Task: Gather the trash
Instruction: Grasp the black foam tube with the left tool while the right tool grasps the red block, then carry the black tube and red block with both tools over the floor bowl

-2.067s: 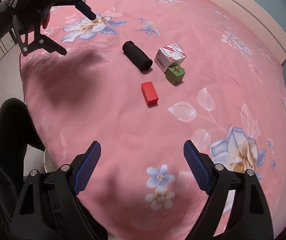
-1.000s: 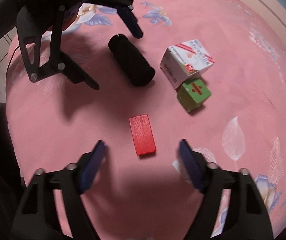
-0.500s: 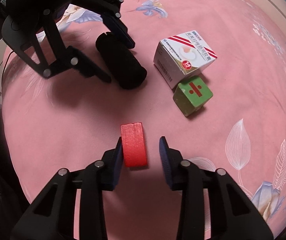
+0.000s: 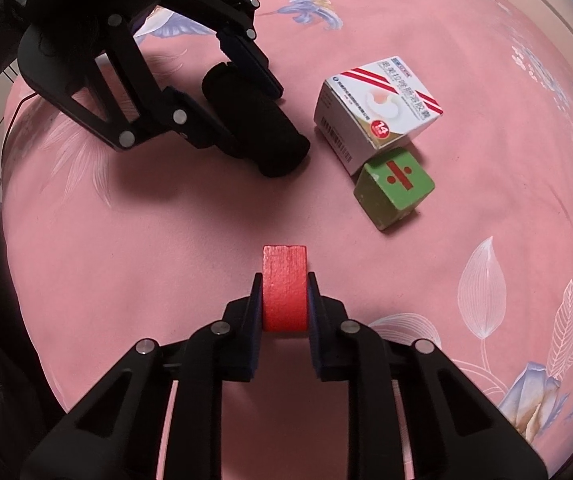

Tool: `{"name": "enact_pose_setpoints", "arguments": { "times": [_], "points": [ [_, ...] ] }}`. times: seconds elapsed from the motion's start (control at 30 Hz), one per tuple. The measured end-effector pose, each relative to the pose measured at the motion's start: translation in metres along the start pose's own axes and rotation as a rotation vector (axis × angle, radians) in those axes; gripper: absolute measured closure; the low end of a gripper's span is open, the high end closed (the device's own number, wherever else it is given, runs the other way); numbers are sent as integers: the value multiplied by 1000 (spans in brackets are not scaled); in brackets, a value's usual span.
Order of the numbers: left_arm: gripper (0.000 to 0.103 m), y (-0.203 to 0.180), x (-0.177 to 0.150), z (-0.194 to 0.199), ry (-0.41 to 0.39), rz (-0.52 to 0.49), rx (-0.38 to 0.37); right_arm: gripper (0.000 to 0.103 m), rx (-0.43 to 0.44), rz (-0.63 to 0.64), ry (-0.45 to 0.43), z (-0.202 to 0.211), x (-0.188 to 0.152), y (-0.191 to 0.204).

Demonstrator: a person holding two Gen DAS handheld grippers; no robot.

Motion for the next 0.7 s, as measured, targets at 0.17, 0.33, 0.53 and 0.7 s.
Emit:
{"name": "enact_pose_setpoints", "arguments": {
  "times": [0.17,0.33,0.53,0.7],
  "points": [
    [58,3,1,0,-6,14,13,82,4,-12,-3,3,-2,-2],
    [60,-1,-3,10,-18,33,12,82,-3,-10,4,8,-7,-2],
    [60,-11,-8,38,-60,45,6,82,-5,10,2,23,-11,9],
    [60,-42,-20,68,-62,1,11,82,-23,29,-11,47,-22,23]
  ]
}}
Point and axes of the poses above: each gripper's, at about its wrist camera, not at the fingertips, and z roughly against the way its jaws point, y to its left, x to its top, the point moved 6 cm from there along -z, roughly the way its jaws point, and after that the axes turned 7 degrees about -y, right-handed, at the moved point
